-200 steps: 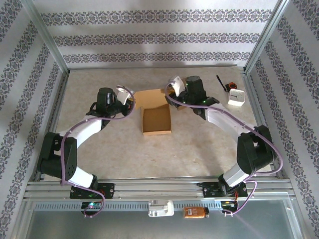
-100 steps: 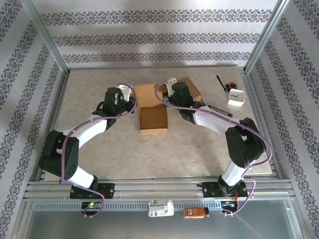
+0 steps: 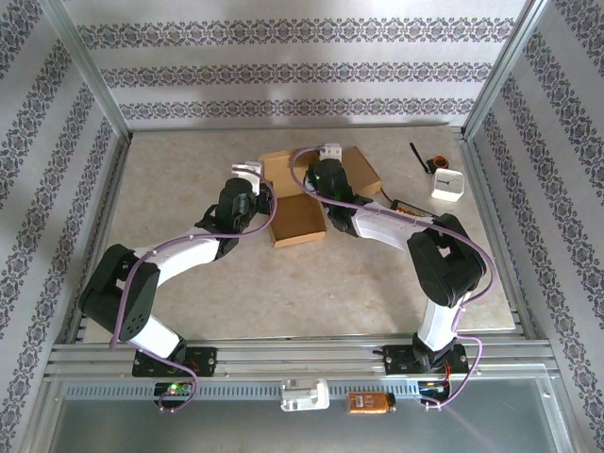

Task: Fold the paper box

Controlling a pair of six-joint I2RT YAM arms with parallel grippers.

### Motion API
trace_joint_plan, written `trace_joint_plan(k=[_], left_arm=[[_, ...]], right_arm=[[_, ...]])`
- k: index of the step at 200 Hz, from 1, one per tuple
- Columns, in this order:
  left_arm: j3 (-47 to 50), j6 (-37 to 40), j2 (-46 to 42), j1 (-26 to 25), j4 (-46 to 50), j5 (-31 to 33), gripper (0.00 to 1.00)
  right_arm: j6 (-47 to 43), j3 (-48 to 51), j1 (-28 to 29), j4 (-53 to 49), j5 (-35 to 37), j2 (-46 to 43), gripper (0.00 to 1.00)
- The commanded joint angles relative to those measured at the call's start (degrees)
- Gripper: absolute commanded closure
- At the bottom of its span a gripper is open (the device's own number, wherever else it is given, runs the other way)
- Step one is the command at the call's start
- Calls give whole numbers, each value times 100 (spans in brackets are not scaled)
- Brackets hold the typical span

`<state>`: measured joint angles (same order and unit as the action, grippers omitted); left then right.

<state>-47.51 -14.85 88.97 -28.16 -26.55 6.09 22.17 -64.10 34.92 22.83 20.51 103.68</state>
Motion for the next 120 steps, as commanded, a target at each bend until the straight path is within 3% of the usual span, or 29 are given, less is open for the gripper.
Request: trace_joint_plan(k=[1, 56, 120], left_arm=[[287, -325, 134, -150, -437, 14, 83], [919, -632, 294, -222, -960, -427, 83], [1367, -784, 243, -408, -1042, -312, 83]], right_arm=[[103, 394, 197, 802, 220, -61, 93], [-244, 1344, 374, 1963, 302, -133, 92], [-512, 1991, 711, 2681, 606, -85, 91]])
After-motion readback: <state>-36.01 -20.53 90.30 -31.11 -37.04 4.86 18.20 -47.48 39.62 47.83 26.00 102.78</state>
